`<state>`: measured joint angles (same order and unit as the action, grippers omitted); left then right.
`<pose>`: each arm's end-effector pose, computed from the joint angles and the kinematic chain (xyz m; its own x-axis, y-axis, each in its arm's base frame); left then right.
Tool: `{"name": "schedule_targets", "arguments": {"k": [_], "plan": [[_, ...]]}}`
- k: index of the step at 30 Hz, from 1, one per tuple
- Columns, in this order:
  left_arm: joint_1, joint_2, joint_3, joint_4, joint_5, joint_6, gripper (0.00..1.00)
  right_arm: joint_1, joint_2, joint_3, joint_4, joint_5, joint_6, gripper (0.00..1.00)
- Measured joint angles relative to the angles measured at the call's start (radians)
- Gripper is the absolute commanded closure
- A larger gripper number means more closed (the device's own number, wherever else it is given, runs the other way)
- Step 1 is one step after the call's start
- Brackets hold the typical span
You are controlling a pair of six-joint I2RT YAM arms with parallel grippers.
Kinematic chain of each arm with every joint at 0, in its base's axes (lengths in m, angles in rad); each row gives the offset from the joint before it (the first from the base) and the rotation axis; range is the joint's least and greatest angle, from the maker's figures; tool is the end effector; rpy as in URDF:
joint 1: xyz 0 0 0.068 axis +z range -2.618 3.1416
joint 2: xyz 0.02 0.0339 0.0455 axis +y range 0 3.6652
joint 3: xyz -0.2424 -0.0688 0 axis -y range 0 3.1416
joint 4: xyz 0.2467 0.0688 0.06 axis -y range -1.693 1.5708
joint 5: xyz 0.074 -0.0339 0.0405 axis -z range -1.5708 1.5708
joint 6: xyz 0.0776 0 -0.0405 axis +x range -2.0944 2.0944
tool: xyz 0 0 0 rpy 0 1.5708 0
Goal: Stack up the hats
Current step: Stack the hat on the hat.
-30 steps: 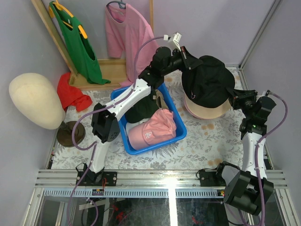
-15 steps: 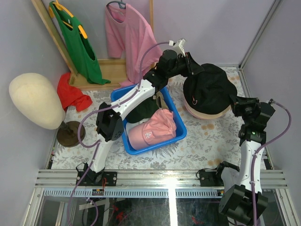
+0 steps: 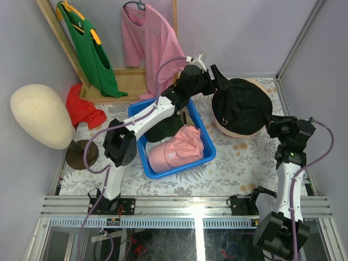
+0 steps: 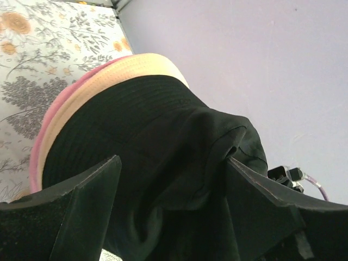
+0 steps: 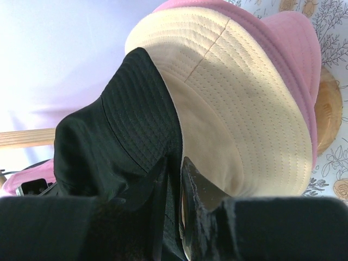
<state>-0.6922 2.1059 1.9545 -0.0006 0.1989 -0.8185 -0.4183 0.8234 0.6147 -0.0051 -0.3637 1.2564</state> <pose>0.4097 -0.3596 0.3214 -0.6462 -0.3939 -0.6536 0.4452 0.5011 -0.7421 0.2417 -0.0772 0.2678 -0.0010 0.9731 -0.2304 0.2035 0.2258 0.9527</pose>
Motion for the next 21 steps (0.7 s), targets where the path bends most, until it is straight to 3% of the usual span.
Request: {"name": "schedule_targets", "arguments": {"k": [11, 21], "plan": [[0.052, -0.121, -0.195, 0.091, -0.097, -0.108, 0.22, 0.0, 0.018, 0.0, -0.01, 0.004, -0.019, 0.76], [0.091, -0.13, -0.305, 0.135, -0.121, -0.228, 0.21, 0.0, 0.026, 0.0, -0.031, 0.007, -0.056, 0.75]]}}
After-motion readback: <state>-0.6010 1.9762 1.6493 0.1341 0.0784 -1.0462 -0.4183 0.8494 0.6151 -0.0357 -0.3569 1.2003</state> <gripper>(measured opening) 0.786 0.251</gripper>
